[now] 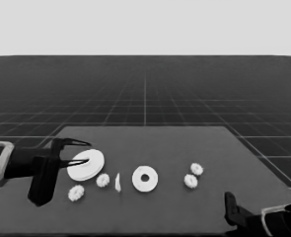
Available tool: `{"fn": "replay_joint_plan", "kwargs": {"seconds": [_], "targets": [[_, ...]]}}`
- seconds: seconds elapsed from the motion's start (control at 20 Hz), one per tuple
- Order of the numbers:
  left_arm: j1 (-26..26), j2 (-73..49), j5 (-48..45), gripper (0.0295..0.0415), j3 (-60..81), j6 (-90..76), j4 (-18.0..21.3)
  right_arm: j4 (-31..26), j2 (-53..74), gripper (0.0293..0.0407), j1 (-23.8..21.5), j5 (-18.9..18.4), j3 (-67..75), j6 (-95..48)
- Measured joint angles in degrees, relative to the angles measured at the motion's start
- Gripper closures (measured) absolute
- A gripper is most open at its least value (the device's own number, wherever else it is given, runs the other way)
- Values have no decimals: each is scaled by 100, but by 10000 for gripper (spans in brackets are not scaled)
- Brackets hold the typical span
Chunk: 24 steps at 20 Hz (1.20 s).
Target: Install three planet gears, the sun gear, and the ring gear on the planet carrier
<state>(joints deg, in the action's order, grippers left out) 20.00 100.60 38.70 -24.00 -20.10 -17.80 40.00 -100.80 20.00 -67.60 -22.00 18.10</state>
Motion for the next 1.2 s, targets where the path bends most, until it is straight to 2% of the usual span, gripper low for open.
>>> {"fn": "replay_joint_plan", "kwargs": {"seconds": [0.05,0.1,0.15,0.2,0.25,0.3,0.35,0.4,0.45,0.55,0.7,0.75,0.85,1.2], "targets": [[-405,-16,282,415,408,15,420,-433,-78,407,310,133,303,-19],[-256,-10,169,414,245,9,250,-255,-46,392,193,77,169,-11],[-165,-8,102,396,144,5,148,-151,-26,363,125,45,90,-7],[-112,-6,62,364,85,3,88,-89,-15,332,86,25,45,-4],[-1347,1099,2382,333,-127,2786,-2683,-53,-8,320,63,14,19,-2],[-1816,2456,4806,311,-884,5651,-2699,-32,-5,317,50,8,4,-1],[-1872,3225,5390,308,-2002,7555,-1435,-20,-2,316,42,4,-5,-1],[-1900,3565,5208,315,-2958,8385,-527,-13,-1,315,38,2,-9,0],[-1932,3749,5015,321,-3630,8711,15,-9,0,315,36,0,-12,0],[-1975,3940,4830,325,-4364,8882,538,-5,0,315,33,-1,-15,0],[-1995,4039,4761,326,-4736,8894,769,-3,0,315,32,-1,-16,0],[-2468,4126,4555,326,-4987,8794,320,-3,0,315,32,-1,-16,0],[-2972,4265,4312,326,-5369,8641,-53,-3,0,315,32,-1,-16,0],[-3183,4360,4163,326,-5625,8539,-215,-3,0,315,32,-1,-16,0]]}}
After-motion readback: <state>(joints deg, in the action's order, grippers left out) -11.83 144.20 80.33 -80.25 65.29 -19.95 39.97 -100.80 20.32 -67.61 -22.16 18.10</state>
